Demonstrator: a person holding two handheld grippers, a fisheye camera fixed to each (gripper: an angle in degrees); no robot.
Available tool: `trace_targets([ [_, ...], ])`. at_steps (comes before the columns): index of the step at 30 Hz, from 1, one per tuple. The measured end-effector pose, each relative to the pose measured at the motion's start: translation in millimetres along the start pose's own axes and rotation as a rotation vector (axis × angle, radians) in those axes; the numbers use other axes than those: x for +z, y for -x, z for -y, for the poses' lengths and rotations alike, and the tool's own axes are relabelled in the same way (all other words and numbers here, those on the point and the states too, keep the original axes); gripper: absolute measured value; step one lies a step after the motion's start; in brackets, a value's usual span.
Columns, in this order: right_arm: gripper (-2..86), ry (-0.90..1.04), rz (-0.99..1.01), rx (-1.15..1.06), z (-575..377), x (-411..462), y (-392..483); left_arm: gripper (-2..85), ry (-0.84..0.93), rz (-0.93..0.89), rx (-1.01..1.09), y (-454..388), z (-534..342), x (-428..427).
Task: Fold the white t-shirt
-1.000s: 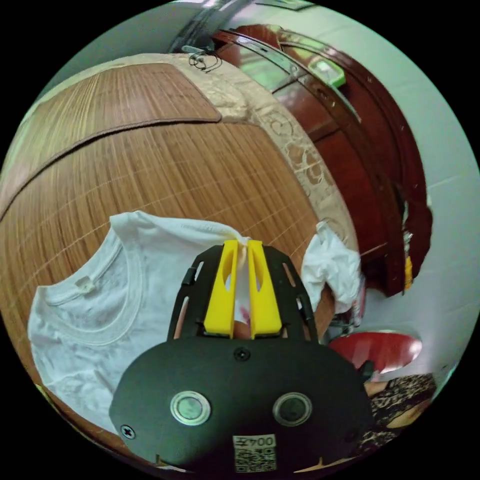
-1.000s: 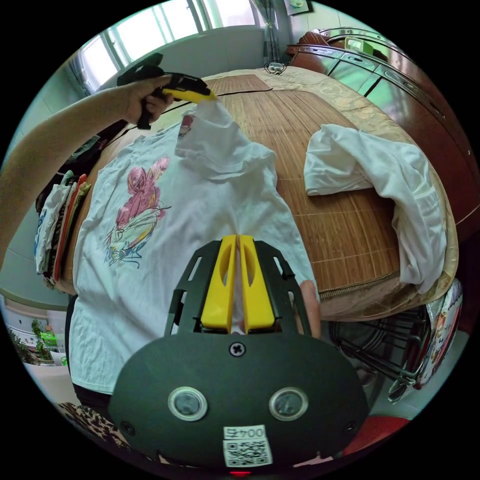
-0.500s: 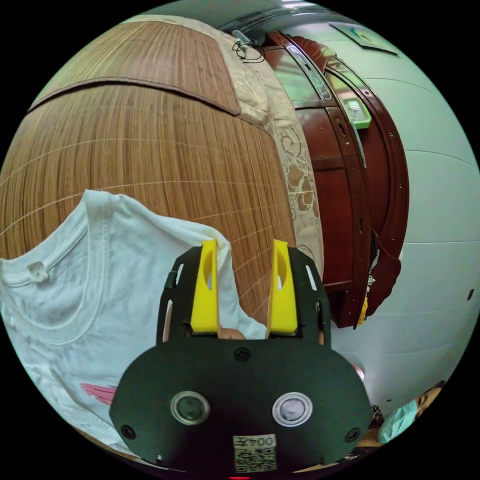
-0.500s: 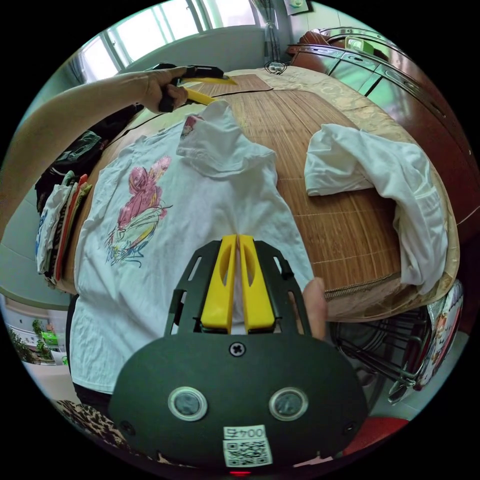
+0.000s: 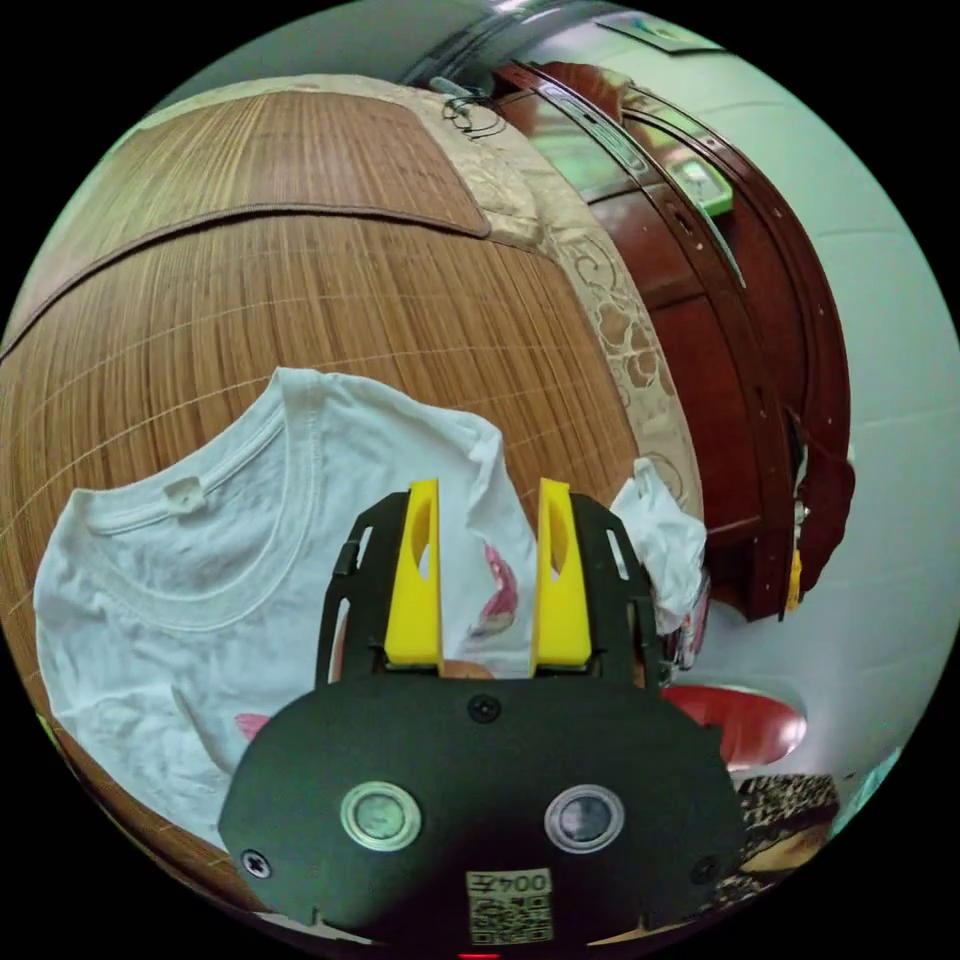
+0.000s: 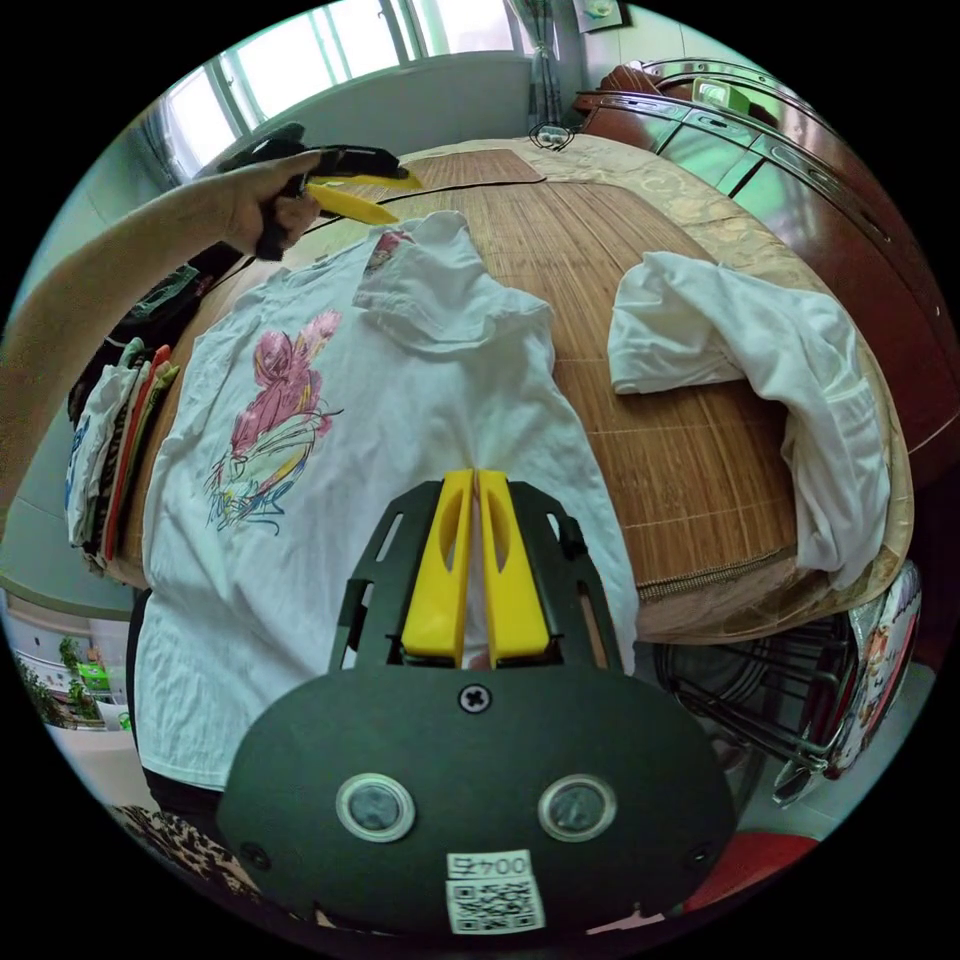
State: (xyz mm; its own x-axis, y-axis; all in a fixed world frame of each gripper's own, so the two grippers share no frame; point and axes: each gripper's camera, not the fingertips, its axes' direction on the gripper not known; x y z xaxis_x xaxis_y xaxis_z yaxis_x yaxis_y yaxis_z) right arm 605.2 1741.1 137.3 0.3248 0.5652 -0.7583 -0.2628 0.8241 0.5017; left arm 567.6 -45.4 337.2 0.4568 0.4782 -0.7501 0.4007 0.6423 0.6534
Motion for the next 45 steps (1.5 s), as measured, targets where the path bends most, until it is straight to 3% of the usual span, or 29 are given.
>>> trace_targets([
  [6, -0.7, 0.001, 0.037, 0.018, 0, 0, -7, 13.6, 0.032, -0.166, 0.249, -5, -78, 5],
  [11, -0.7, 0.0, 0.008, 0.007, 0, 0, -2, 7.1, 0.157, -0.052, 0.303, -21, -106, 37],
  [15, -0.7, -0.001, -0.016, 0.0, 0, 1, 2, 4.5, 0.092, -0.021, 0.289, -45, -108, 15],
  [19, -0.7, 0.0, 0.001, 0.008, 0, 1, -1, 7.1, 0.14, 0.214, 0.204, -52, -114, -5],
  [24, -0.8, 0.0, 0.018, 0.016, 0, 1, -4, 9.4, 0.173, 0.132, 0.163, -56, -136, -4],
  [28, -0.8, -0.001, -0.004, 0.007, 0, 1, 0, 7.6, 0.095, 0.045, 0.358, -112, -164, 13],
  [37, -0.9, -0.001, 0.023, 0.018, -1, 1, -5, 2.4, 0.243, 0.185, 0.505, -181, -176, 122],
  [45, -0.8, 0.001, 0.025, 0.017, -1, 1, -6, 1.4, 0.068, 0.245, 0.53, -184, -186, 66],
])
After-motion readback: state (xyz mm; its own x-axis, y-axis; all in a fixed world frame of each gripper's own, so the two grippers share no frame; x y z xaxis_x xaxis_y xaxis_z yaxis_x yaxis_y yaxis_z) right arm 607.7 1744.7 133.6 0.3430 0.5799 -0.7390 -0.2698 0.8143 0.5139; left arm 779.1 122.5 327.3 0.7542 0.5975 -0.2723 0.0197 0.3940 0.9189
